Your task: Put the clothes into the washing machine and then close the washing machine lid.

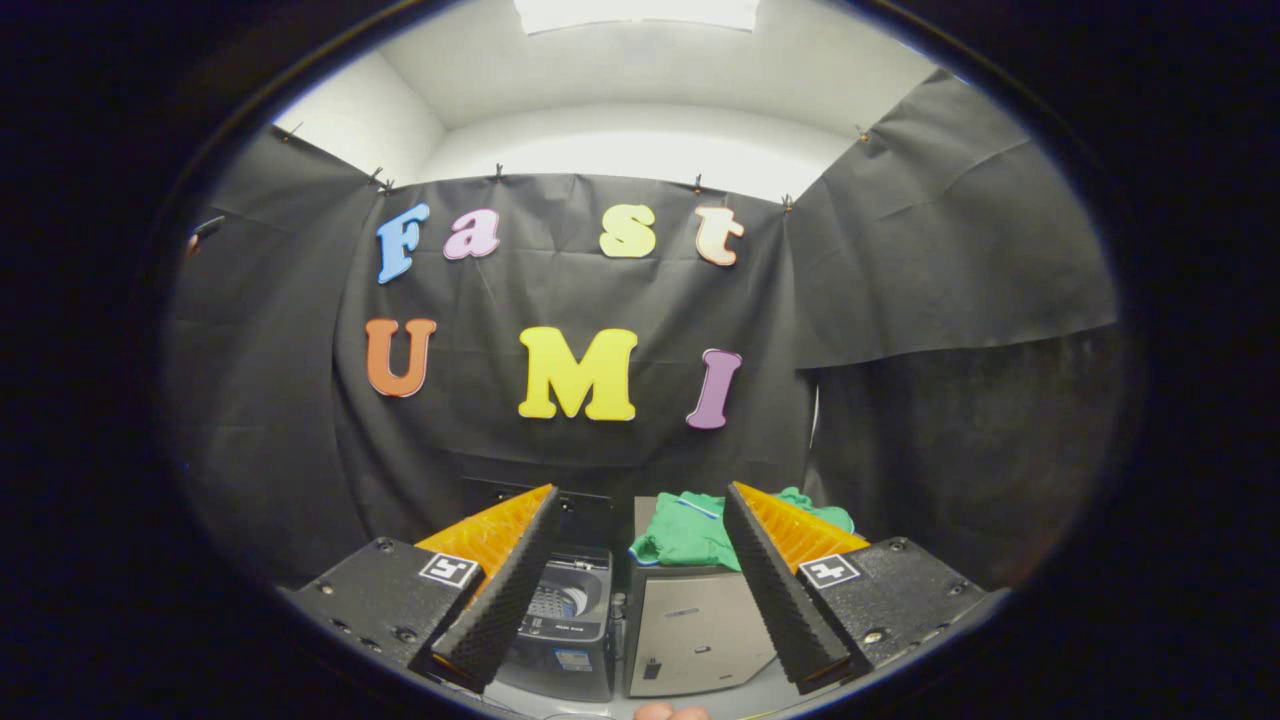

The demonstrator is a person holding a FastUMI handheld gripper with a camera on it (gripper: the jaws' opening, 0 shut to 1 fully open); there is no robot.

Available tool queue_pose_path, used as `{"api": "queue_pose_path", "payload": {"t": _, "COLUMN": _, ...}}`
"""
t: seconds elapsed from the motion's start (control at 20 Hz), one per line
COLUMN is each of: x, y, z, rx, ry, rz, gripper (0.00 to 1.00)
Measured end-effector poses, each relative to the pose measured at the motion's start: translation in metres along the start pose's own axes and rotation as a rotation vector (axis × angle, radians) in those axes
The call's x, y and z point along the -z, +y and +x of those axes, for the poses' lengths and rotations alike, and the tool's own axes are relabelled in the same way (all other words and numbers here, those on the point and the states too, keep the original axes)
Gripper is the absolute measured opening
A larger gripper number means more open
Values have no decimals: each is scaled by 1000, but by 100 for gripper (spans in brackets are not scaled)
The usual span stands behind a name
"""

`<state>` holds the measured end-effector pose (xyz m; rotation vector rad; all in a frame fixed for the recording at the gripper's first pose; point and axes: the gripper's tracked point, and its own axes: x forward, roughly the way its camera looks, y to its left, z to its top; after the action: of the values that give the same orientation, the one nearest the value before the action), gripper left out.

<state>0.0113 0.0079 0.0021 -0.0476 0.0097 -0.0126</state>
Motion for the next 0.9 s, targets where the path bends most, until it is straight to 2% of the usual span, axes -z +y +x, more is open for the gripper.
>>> {"api": "queue_pose_path", "payload": {"t": 0.55, "x": -1, "y": -7, "z": 3, "rx": -6, "ry": -2, "rz": 2, "gripper": 100}}
{"api": "queue_pose_path", "payload": {"t": 0.9, "x": -7, "y": -25, "z": 27, "rx": 9, "ry": 0, "rz": -25, "gripper": 100}}
